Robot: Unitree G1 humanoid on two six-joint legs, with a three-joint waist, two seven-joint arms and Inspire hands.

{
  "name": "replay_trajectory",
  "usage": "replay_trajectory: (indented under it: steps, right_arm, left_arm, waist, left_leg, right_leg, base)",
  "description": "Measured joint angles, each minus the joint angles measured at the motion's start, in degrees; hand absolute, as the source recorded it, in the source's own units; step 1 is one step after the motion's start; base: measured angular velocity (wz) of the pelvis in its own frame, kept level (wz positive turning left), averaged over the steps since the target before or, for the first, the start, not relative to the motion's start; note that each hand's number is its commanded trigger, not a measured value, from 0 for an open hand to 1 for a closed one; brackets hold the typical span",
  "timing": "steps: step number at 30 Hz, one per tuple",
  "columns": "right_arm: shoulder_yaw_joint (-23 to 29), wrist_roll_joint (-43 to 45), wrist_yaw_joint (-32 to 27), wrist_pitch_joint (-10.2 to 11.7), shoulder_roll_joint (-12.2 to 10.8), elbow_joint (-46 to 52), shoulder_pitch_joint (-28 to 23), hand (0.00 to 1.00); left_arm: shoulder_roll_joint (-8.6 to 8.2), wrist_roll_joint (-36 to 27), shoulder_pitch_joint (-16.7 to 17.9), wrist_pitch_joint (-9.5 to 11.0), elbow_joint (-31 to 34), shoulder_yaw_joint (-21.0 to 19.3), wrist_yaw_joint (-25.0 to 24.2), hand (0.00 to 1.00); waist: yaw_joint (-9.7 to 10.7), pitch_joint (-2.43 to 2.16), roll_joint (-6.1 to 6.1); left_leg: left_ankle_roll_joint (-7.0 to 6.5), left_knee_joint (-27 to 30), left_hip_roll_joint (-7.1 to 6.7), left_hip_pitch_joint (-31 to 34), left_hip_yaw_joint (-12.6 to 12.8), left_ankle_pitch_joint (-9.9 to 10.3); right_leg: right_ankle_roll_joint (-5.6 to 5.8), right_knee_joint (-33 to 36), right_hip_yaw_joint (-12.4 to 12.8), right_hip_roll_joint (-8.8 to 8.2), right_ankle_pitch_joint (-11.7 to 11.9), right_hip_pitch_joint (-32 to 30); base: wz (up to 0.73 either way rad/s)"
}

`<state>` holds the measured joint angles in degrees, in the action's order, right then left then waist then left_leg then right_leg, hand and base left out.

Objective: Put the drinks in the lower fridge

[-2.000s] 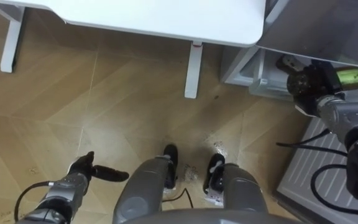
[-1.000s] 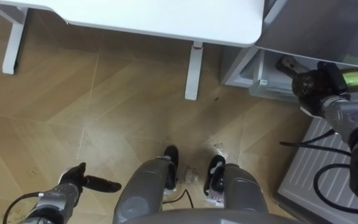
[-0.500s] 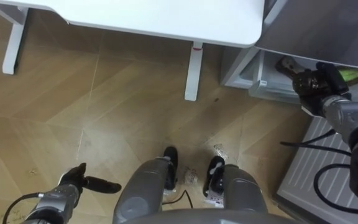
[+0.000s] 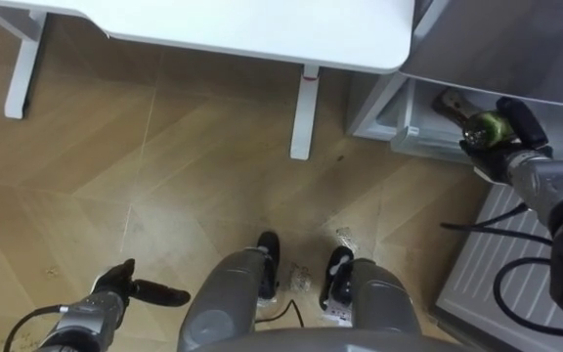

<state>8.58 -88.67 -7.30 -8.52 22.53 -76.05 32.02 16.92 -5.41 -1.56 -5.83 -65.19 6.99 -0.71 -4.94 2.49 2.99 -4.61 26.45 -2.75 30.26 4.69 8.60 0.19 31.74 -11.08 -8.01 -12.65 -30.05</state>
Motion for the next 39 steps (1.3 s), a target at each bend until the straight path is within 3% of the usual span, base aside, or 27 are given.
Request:
replay_trajectory:
  steps: [6,16,26,31,35,39]
  right_arm:
    - [-0.5,0.0,1.1,1.8,0.0,0.0,-0.1,0.0]
    - [-0.6,0.1,2.5,1.8,0.0,0.0,-0.5,0.0]
    - [-0.5,3.4,2.5,1.7,0.4,-0.1,-1.4,0.0]
    - [-0.4,3.7,2.5,1.6,2.2,0.0,-1.6,0.0]
    - [-0.5,4.0,2.5,1.7,2.7,0.3,-2.6,0.0]
    - [0.1,4.3,3.2,3.0,2.7,4.3,-7.8,0.0]
  left_arm:
    - [0.0,0.0,0.0,0.0,0.0,0.1,0.2,0.0]
    - [0.0,0.0,0.1,0.2,-0.4,0.1,0.1,0.0]
    - [0.05,0.0,1.3,1.2,-0.8,-0.1,-0.9,0.0]
    - [0.12,0.0,2.3,1.2,-0.8,-0.2,-1.2,0.0]
    - [0.03,0.1,3.4,1.2,-0.6,-0.2,-1.3,0.0]
    - [0.0,0.0,4.9,1.2,0.1,-0.8,-1.2,0.0]
  waist:
    - [0.1,-0.18,-0.2]
    - [0.1,-0.29,-0.22]
    - [0.8,-0.43,-0.41]
    - [1.6,-0.52,-0.45]
    - [1.7,-1.03,-1.04]
    - [2.1,-1.82,-1.81]
  left_leg:
    - [0.02,0.0,0.02,0.0,0.0,0.0]
    - [0.02,0.0,0.08,-0.5,0.0,0.0]
    - [-0.01,-2.0,0.27,-5.3,-0.2,0.0]
    - [-0.03,-3.1,0.45,-6.9,-0.1,0.0]
    - [0.02,-4.9,1.0,-10.2,-0.1,0.0]
    - [0.14,-6.7,1.0,-13.9,-0.1,0.1]
  right_leg:
    - [-0.02,0.0,0.1,0.07,0.0,0.0]
    - [0.02,-0.2,0.2,0.15,0.2,0.6]
    - [0.61,-3.5,0.3,0.92,0.9,6.1]
    - [0.8,-5.6,0.2,1.41,1.6,8.1]
    - [0.89,-9.5,0.1,2.41,2.7,12.1]
    - [1.11,-12.2,0.0,2.8,3.1,16.2]
  base:
    - [0.0]
    - [0.0]
    - [-0.01]
    - [-0.04]
    - [-0.04]
    - [0.0]
